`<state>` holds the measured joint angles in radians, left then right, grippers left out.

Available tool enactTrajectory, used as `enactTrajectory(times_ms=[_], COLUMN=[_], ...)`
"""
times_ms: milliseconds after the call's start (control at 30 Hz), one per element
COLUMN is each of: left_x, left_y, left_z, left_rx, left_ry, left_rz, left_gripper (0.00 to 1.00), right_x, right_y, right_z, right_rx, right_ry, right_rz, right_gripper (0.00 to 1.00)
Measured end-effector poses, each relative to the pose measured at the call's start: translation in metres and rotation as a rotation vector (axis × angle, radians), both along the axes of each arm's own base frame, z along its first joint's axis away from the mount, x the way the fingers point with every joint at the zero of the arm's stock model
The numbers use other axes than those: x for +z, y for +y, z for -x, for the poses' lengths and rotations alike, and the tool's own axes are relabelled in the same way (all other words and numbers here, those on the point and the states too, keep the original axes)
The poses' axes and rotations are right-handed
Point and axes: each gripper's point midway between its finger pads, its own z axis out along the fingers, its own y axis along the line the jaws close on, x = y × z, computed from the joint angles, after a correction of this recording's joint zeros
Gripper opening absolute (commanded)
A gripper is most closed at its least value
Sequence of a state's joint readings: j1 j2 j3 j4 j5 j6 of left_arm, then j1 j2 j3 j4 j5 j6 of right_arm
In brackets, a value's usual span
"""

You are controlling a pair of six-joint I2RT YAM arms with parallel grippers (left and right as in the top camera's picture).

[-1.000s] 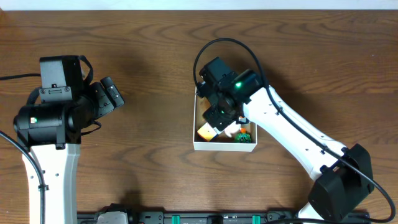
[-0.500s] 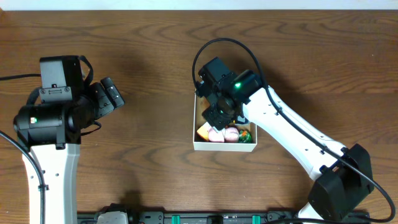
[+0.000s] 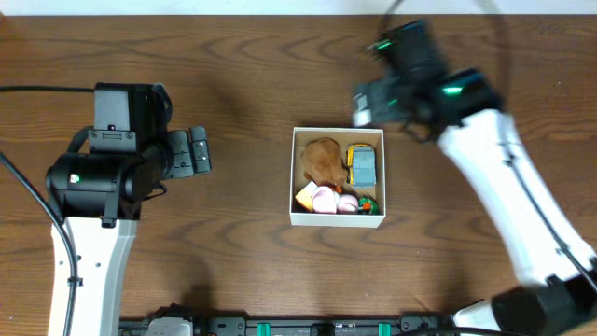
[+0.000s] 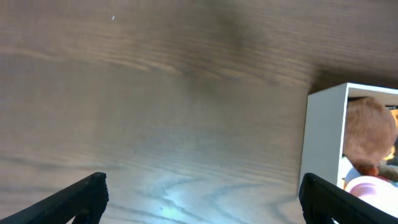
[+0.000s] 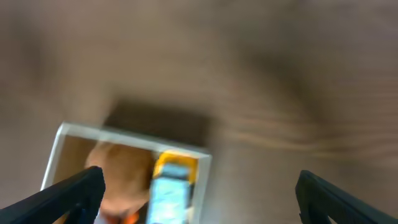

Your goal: Pack container

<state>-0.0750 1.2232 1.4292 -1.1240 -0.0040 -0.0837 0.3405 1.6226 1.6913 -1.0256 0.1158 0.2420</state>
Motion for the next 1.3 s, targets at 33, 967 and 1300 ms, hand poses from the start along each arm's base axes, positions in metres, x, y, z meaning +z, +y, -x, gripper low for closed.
enactTrajectory(times_ms=[33, 967, 1300], left_x=[0.001, 0.027, -0.001], left_y=[0.0, -0.005, -0.002], left_z=[-0.002, 0.07, 0.114], left_rx=[-0.007, -0.125, -0.119], left_ry=[-0.007, -0.352, -0.371], left_rz=[-0.004, -0.038, -0.02], left_gripper=[0.98, 0.98, 0.98], right_x=[0.008, 0.051, -0.026], right_y=[-0.013, -0.132, -0.139], right_z=[-0.001, 0.087, 0.178], right_rx=[-0.035, -0.343, -0.36], right_ry=[-0.02, -0.307, -0.362], right_rz=[-0.003, -0.017, -0.045], right_gripper=[0.99, 0.99, 0.99])
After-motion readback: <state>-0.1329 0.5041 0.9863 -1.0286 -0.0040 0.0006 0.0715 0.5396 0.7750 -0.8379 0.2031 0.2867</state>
